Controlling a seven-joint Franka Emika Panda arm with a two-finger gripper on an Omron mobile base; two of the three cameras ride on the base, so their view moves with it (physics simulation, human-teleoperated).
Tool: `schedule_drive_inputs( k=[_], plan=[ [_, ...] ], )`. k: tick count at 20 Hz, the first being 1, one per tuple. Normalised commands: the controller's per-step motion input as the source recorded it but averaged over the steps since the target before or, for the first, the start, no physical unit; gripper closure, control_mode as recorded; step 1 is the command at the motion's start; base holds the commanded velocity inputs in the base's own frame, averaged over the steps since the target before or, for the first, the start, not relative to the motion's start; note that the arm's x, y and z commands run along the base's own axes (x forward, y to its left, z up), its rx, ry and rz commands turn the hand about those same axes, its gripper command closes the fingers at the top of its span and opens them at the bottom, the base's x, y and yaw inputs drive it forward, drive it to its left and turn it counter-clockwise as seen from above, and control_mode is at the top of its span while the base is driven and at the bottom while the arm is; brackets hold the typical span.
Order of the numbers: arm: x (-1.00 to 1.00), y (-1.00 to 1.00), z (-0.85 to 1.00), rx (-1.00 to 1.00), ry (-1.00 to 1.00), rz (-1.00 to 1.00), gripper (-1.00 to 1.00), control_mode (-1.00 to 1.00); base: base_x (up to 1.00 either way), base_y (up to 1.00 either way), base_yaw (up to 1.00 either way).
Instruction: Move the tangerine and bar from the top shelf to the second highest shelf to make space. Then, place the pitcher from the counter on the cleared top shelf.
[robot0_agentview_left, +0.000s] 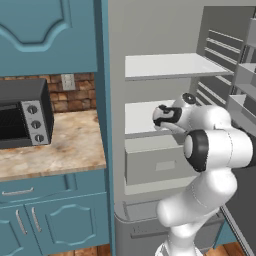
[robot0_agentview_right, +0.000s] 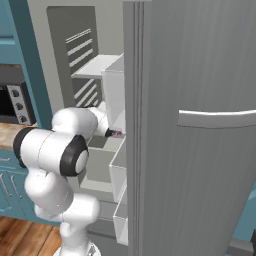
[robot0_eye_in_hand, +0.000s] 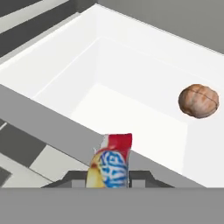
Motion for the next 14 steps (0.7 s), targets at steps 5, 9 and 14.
schedule_drive_inputs(
  k=[5, 9, 14],
  plan=[
    [0.49, -0.16, -0.08, 0.04, -0.05, 0.00, 1.00, -1.00, 0.00, 0.00, 0.00],
    [0.50, -0.06, -0.13, 0.02, -0.07, 0.01, 1.00, -1.00, 0.00, 0.00, 0.00],
    [0.54, 0.00, -0.15, 0.00, -0.08, 0.02, 1.00, -1.00, 0.00, 0.00, 0.00]
  ],
)
